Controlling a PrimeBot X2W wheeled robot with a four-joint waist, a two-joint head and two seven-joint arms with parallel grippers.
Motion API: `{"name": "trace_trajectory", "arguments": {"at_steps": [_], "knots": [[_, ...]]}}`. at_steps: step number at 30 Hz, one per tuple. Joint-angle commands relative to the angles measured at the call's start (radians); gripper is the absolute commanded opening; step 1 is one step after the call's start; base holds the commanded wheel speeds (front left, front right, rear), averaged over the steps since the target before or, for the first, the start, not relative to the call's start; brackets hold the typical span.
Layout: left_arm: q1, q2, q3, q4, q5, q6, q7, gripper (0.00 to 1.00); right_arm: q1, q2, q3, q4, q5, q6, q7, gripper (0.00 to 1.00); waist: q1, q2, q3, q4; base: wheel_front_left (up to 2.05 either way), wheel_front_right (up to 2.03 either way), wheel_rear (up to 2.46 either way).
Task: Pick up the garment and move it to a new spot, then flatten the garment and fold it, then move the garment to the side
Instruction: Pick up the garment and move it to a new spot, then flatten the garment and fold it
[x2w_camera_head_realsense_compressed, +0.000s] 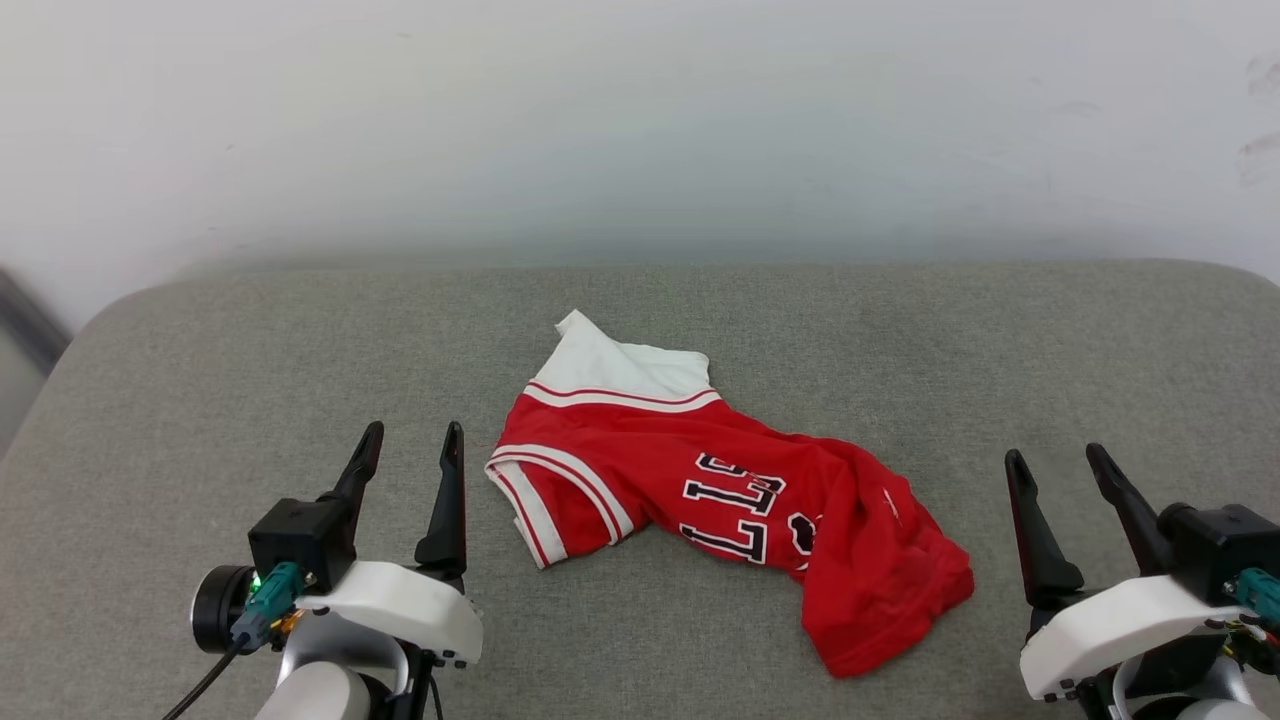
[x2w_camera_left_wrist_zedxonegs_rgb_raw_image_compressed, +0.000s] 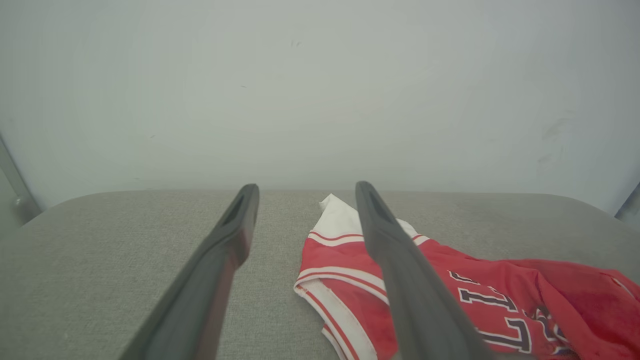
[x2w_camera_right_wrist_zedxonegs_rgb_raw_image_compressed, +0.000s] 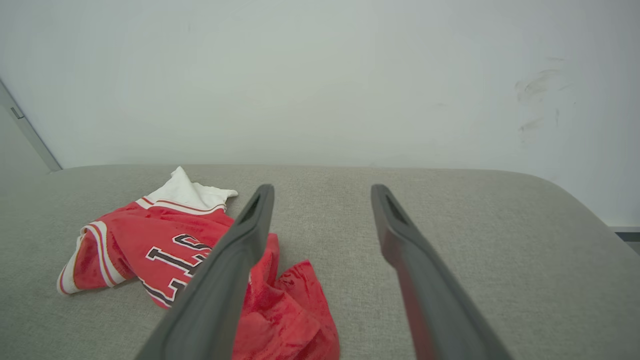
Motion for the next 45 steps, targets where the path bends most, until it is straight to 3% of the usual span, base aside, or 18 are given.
{"name": "trace_trajectory", "arguments": {"at_steps": [1,9,16,27,32,38,39,41,42,45], "knots": [[0.011,0.003,0.001,-0.003,-0.001,0.006,0.002,1.00,0.007,0.002,-0.003,0.000,0.000,0.000,0.000,1.00,0.0000,-0.0001,0.001,-0.001,0.00,0.00,0.00],[-0.014,0.001,-0.002,-0.019,0.002,0.009,-0.001,1.00,-0.042,0.002,-0.068,0.052,0.047,0.000,0.070,1.00,0.0000,-0.0001,0.037,0.010,0.00,0.00,0.00],[-0.081,-0.025,-0.020,-0.034,0.027,-0.001,-0.022,1.00,-0.213,-0.046,-0.107,0.148,0.116,0.000,0.324,1.00,0.0000,-0.0001,0.135,0.066,0.00,0.00,0.00],[-0.180,-0.081,-0.046,-0.013,0.052,-0.035,-0.050,1.00,-0.481,-0.183,0.069,0.235,0.248,0.000,0.857,1.00,0.0000,-0.0001,0.261,0.169,0.00,0.00,0.00],[-0.228,-0.119,-0.048,0.005,0.064,-0.061,-0.059,1.00,-0.563,-0.228,0.162,0.324,0.254,0.000,0.961,1.00,0.0000,-0.0001,0.324,0.218,0.00,0.00,0.00],[-0.230,-0.140,-0.043,0.023,0.078,-0.072,-0.062,1.00,-0.539,-0.232,0.236,0.465,0.266,0.000,0.996,1.00,0.0000,-0.0001,0.330,0.229,0.00,0.00,0.00],[-0.227,-0.142,-0.041,0.027,0.080,-0.074,-0.062,1.00,-0.535,-0.233,0.254,0.479,0.272,0.000,0.995,0.56,0.0000,-0.0001,0.328,0.228,0.00,0.00,0.00],[-0.219,-0.145,-0.036,0.032,0.081,-0.078,-0.062,1.00,-0.527,-0.232,0.280,0.495,0.298,0.000,0.996,0.15,0.0000,-0.0001,0.321,0.225,0.00,0.00,0.00],[-0.215,-0.146,-0.031,0.034,0.081,-0.078,-0.062,1.00,-0.535,-0.237,0.289,0.491,0.306,0.000,0.979,0.00,0.0000,-0.0001,0.317,0.222,0.00,0.00,0.00],[-0.197,-0.145,-0.019,0.039,0.086,-0.079,-0.062,1.00,-0.578,-0.258,0.304,0.460,0.314,0.000,0.913,0.00,0.0000,-0.0001,0.300,0.206,0.00,0.00,0.00]]}}
